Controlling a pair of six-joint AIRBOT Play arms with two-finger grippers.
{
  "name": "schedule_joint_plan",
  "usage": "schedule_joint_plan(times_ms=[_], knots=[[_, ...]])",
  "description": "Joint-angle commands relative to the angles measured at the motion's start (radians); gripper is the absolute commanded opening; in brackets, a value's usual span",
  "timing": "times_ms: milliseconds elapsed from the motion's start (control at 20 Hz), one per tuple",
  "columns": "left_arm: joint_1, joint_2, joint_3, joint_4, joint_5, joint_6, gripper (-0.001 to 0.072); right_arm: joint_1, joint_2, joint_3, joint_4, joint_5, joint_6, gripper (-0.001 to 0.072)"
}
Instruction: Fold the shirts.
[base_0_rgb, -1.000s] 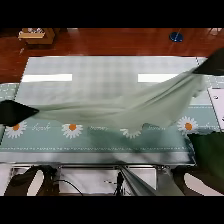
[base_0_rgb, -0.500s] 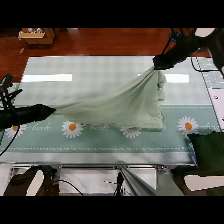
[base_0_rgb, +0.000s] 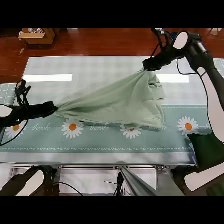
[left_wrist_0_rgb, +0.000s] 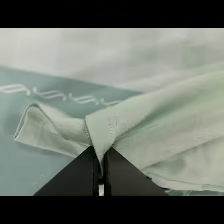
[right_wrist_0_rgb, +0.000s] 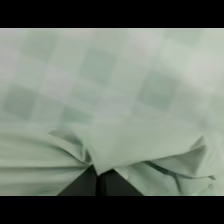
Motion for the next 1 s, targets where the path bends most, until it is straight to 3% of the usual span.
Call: schedule_joint_plan(times_ms=[0,50,100,200,300,400,600,750,950], knots=[[0.000,-0.113,-0.002,0.001,0.030,0.003,0.0027,0.000,-0.034,0.001,0.015,0.014,0.002,0.0022],[0.000,-0.119,-0.002,0.000,0.039,0.003,0.0030,-0.001,-0.031,0.001,0.013,0.016,0.002,0.0025],[0.000,-0.118,0.002,0.000,0.047,0.022,0.0038,-0.002,-0.023,0.001,0.013,0.019,0.002,0.0086],[0.003,-0.117,0.036,0.001,0.033,0.108,0.0165,-0.011,0.015,0.001,0.011,0.027,0.001,0.0338],[0.019,-0.117,0.100,0.011,-0.015,0.186,0.0334,-0.029,0.081,0.001,-0.008,0.039,-0.003,0.0374],[0.047,-0.117,0.157,0.065,-0.062,0.184,0.0524,-0.061,0.159,0.001,-0.086,0.066,-0.003,0.0375],[0.155,-0.124,0.183,0.148,-0.180,0.181,0.0543,-0.185,0.256,0.001,-0.206,0.222,-0.003,0.0460],[0.244,-0.162,0.178,0.146,-0.271,0.188,0.0534,-0.323,0.258,-0.005,-0.130,0.349,-0.003,0.0461],[0.344,-0.255,0.178,0.017,-0.383,0.287,0.0507,-0.456,0.258,-0.027,-0.016,0.396,-0.009,0.0461]])
